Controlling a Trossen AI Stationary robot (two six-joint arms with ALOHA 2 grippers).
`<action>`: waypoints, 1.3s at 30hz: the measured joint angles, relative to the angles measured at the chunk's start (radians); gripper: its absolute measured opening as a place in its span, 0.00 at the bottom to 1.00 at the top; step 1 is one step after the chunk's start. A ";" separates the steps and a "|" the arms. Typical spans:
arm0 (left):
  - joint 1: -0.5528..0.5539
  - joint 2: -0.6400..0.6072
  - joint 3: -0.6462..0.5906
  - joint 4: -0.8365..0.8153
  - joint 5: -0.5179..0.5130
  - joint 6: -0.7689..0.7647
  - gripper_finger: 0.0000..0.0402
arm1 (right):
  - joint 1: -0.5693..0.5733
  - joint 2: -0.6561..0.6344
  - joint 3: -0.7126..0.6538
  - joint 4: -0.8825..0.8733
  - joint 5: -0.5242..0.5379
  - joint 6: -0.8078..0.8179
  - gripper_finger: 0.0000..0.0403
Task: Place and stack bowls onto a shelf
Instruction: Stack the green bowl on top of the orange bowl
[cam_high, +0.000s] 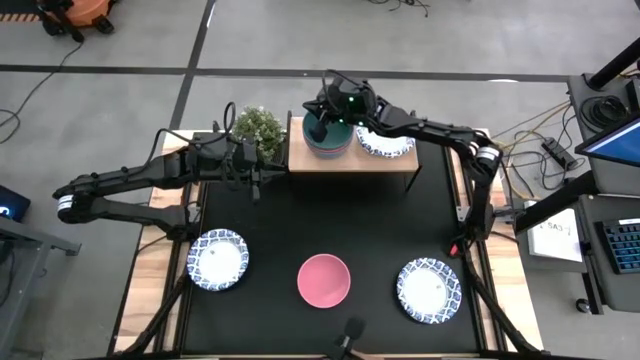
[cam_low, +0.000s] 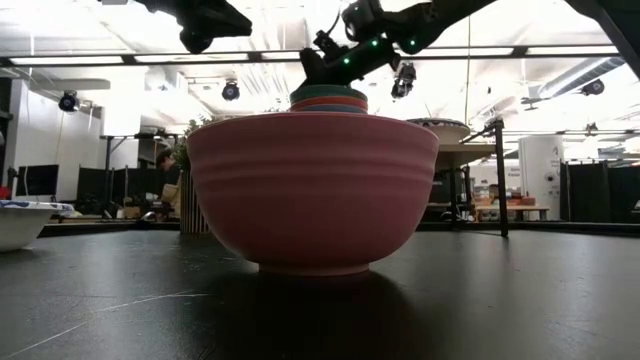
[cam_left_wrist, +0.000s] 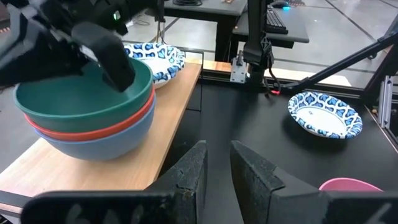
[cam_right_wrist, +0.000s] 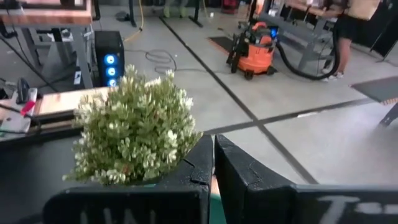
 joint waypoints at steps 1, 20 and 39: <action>0.000 0.000 0.000 0.000 0.000 0.000 0.13 | 0.000 -0.003 0.000 0.009 0.000 -0.002 0.02; 0.000 0.001 0.000 0.000 0.000 0.000 0.13 | 0.027 -0.010 0.003 -0.038 0.000 -0.016 0.02; -0.005 0.001 0.000 0.000 0.000 -0.004 0.13 | 0.116 -0.010 -0.003 -0.116 0.034 -0.050 0.02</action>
